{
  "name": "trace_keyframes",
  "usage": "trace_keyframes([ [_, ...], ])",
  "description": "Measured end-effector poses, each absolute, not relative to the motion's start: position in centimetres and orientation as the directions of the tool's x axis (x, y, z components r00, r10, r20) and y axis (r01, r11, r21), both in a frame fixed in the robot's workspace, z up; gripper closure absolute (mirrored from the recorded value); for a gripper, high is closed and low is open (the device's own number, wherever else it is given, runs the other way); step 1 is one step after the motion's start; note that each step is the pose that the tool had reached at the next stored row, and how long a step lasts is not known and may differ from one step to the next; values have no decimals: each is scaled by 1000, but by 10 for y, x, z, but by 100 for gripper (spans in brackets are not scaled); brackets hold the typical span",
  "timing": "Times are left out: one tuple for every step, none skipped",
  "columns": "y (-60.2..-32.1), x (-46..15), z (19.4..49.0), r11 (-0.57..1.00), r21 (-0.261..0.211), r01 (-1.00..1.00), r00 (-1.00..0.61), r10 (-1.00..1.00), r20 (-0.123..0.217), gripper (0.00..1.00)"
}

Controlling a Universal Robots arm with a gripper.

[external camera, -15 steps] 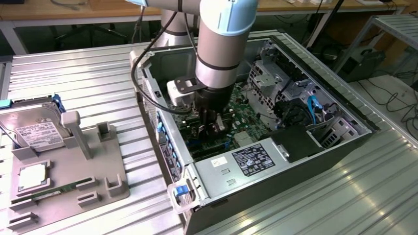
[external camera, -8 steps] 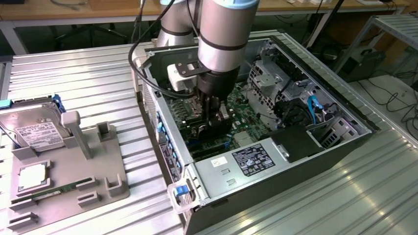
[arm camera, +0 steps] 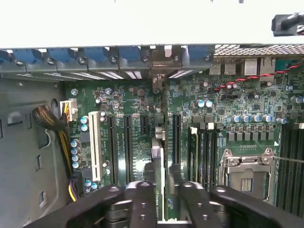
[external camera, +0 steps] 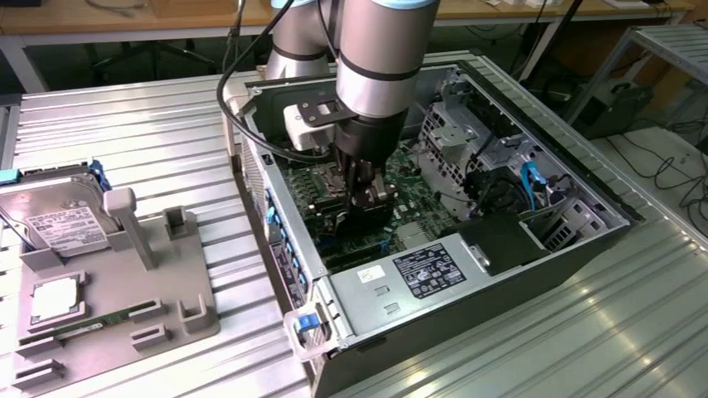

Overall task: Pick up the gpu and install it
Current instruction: 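Insert the gpu into the slot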

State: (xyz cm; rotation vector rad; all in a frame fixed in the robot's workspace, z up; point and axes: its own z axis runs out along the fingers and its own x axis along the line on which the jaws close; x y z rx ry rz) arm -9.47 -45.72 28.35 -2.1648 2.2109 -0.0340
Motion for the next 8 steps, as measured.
trace_keyframes([
  [-457,-95,284,21,-49,-999,-21,-1000,-18,79],
  [-457,-95,284,21,-49,-999,-21,-1000,-18,85],
  [-457,-95,284,21,-49,-999,-21,-1000,-18,89],
  [-457,-95,284,21,-49,-999,-21,-1000,-18,89],
  [-457,-95,284,21,-49,-999,-21,-1000,-18,89],
  [-457,-95,284,21,-49,-999,-21,-1000,-18,89],
  [-457,-95,284,21,-49,-999,-21,-1000,-18,89],
  [-457,-95,284,21,-49,-999,-21,-1000,-18,89],
])
